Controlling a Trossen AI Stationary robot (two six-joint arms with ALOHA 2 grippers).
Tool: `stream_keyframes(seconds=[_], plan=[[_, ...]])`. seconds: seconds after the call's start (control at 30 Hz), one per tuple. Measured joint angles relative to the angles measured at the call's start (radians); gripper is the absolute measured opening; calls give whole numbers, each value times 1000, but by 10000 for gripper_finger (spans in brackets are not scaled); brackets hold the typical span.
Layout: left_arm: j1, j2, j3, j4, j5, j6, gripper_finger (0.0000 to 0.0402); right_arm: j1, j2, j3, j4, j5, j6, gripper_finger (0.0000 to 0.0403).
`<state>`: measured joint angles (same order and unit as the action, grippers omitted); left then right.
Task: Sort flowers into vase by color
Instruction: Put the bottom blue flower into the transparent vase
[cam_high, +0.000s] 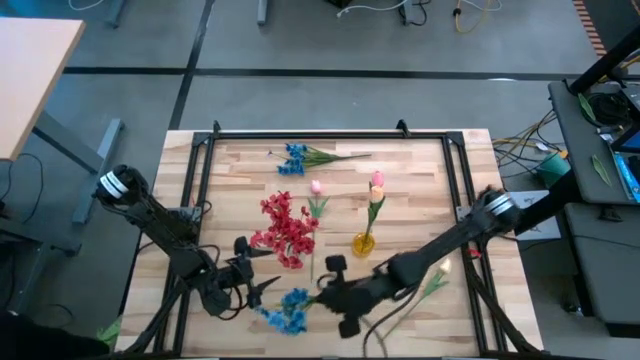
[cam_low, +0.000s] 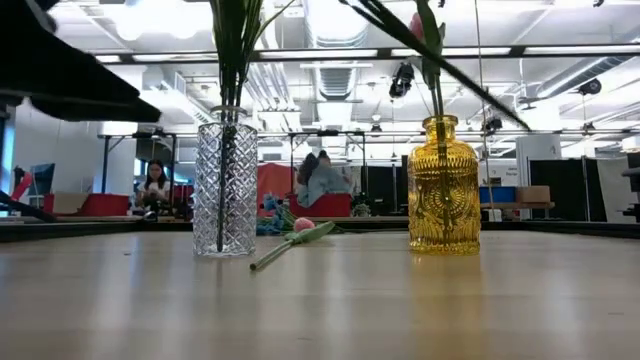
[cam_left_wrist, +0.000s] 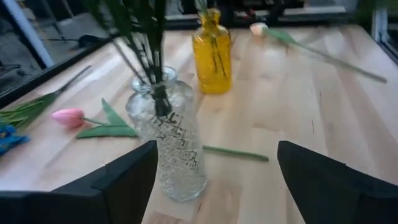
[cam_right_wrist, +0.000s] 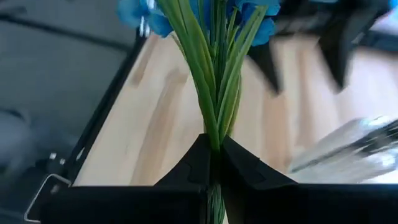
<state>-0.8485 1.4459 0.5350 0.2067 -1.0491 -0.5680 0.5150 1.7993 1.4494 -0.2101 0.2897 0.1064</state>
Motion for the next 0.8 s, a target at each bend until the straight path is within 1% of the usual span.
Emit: stream_keyframes(seconds=[0.07,0.13,0.23,0.27,0.33,0.37,0.47,0.57,0.67,0.8], plan=[[32,-11,0,34,66,79,309,-15,-86,-122,140,0,-49,13],[65,-18,0,58,93,150,307,-33,-173,-248,322,-1,-90,13],[102,-19,-3,68,80,203,306,-61,-280,-424,638,-1,-147,13],[106,-19,-11,86,59,210,306,-69,-301,-475,739,-5,-159,13],[110,-9,-44,191,16,223,306,-80,-329,-560,896,-30,-182,13],[110,-4,-70,262,11,224,306,-82,-340,-592,947,-48,-188,13],[109,20,-151,477,-2,225,306,-83,-365,-638,1036,-81,-198,13],[111,44,-195,644,-7,244,306,-78,-374,-639,1034,-91,-196,13],[120,89,-205,701,-8,245,306,-69,-373,-631,1026,-114,-197,13],[138,165,-189,744,-26,235,306,-68,-349,-589,1039,-117,-205,13]])
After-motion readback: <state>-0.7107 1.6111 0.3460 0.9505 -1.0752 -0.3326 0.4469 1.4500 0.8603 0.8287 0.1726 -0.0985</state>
